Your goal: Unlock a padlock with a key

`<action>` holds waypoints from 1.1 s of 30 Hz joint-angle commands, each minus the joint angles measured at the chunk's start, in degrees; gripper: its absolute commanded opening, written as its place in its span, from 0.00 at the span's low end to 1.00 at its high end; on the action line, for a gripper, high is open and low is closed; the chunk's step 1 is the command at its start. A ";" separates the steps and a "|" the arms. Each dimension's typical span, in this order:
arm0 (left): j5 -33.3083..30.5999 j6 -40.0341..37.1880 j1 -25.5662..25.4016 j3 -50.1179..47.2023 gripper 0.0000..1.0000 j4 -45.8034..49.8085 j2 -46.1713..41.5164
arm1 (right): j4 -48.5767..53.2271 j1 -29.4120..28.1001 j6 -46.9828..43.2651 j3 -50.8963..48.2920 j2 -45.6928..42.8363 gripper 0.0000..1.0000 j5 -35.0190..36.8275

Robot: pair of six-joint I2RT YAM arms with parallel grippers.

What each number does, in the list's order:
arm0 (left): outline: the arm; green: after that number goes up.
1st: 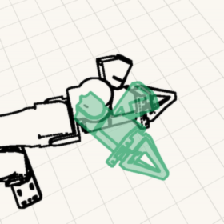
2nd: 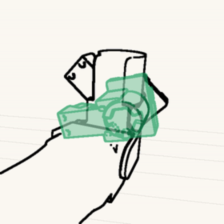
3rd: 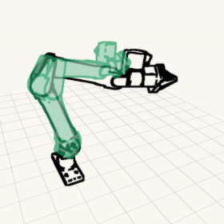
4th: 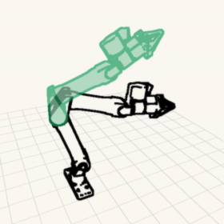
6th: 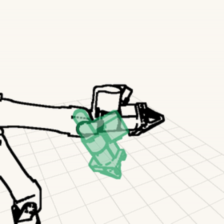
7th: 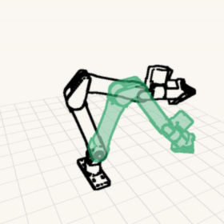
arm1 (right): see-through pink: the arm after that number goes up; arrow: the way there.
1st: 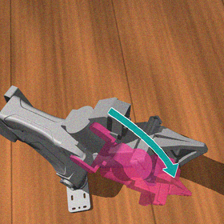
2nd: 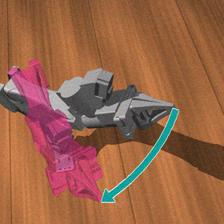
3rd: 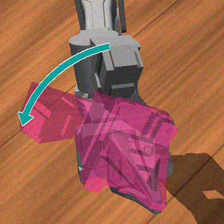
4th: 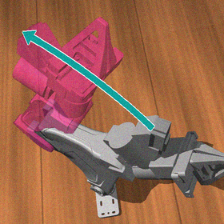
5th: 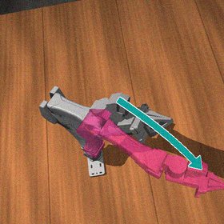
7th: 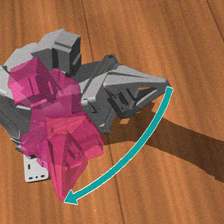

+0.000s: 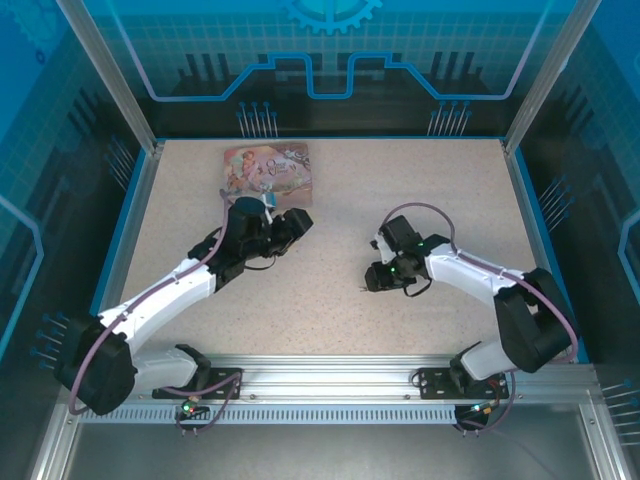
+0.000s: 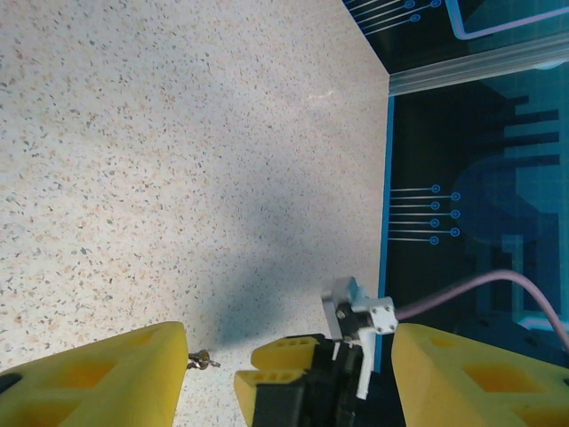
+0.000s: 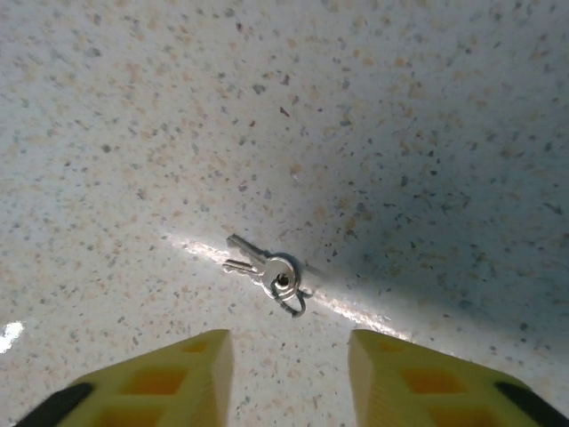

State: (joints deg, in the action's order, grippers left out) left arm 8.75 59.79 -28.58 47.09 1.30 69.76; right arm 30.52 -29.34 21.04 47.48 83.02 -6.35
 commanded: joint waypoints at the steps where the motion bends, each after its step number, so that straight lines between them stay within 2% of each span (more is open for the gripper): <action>1: -0.93 -2.19 1.01 0.81 0.64 1.61 -1.88 | 4.66 -0.45 -4.28 2.60 1.78 0.43 0.98; 7: -1.62 -2.75 1.85 -0.18 0.66 2.75 -3.97 | 7.10 -3.71 -9.74 9.67 9.44 0.43 3.51; 15: -2.16 -2.61 2.60 -1.21 0.66 3.51 -5.93 | 12.82 -6.09 -9.86 16.51 17.92 0.46 8.31; 24: -2.27 -2.87 2.97 -1.64 0.67 3.97 -6.35 | 15.35 -7.53 -9.36 17.92 20.40 0.46 7.62; 33: -1.90 -2.89 3.26 -1.55 0.68 3.37 -5.61 | 14.31 -7.83 -8.91 17.00 22.01 0.40 7.43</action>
State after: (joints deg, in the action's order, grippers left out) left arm 7.25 58.24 -25.96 45.52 4.49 64.75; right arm 43.70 -36.34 11.92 64.16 103.33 1.15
